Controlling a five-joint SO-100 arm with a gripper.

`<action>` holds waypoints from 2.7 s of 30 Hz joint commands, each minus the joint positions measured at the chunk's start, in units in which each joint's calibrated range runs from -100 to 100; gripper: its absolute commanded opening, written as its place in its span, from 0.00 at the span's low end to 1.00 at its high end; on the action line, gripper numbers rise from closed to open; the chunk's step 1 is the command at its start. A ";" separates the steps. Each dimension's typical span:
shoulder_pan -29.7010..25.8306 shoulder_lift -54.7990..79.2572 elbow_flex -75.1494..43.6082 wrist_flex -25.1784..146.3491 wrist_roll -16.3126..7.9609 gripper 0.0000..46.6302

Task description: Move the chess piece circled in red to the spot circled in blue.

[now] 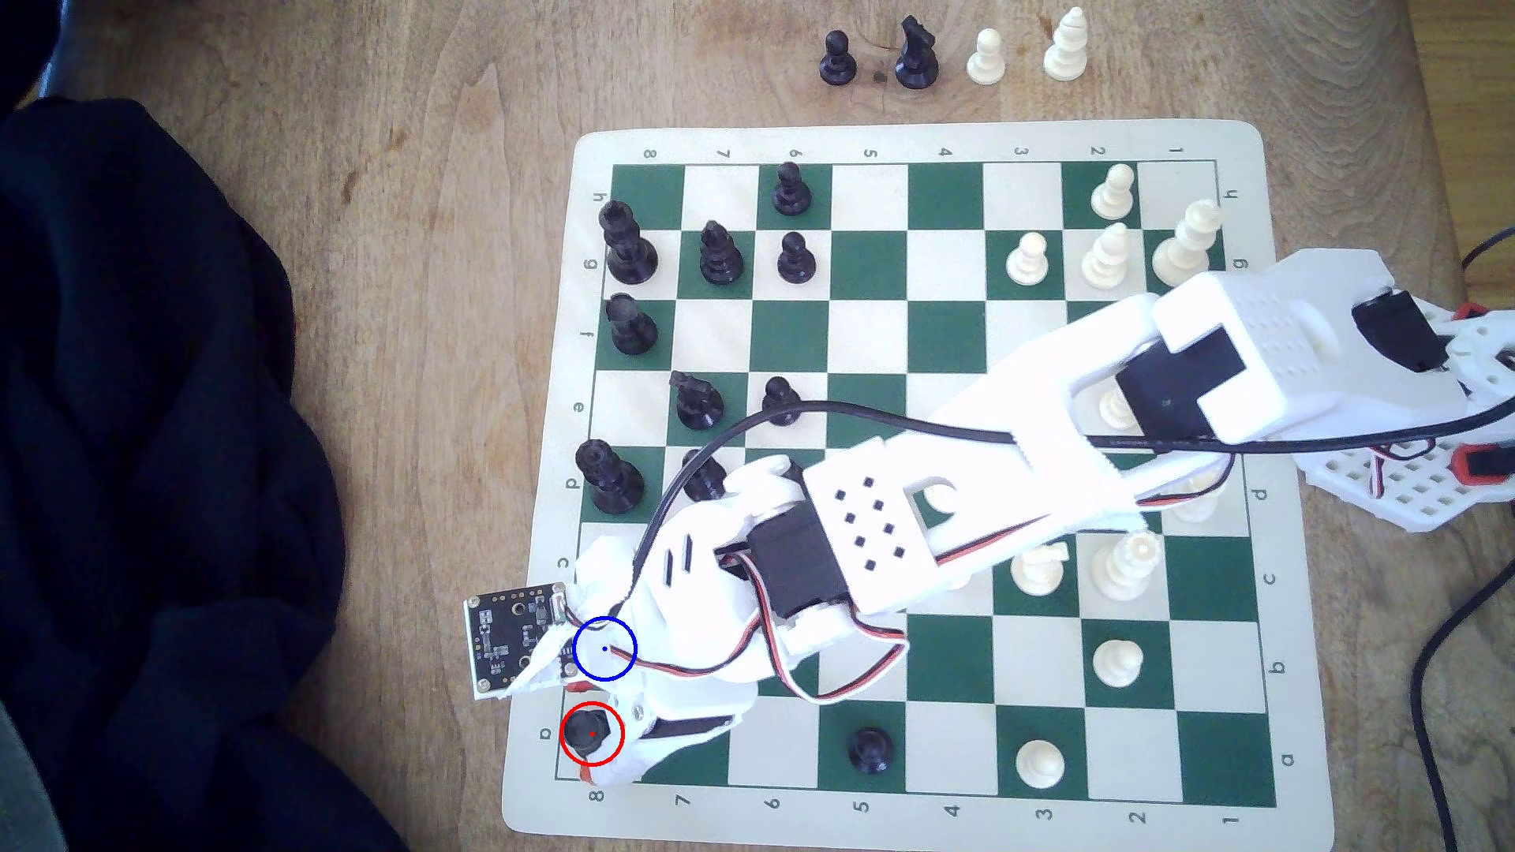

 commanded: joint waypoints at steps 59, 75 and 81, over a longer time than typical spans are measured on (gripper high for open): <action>3.57 -27.26 28.23 -9.93 0.44 0.00; 2.87 -15.88 16.89 -9.68 0.49 0.00; 3.10 -15.54 17.35 -9.44 0.68 0.00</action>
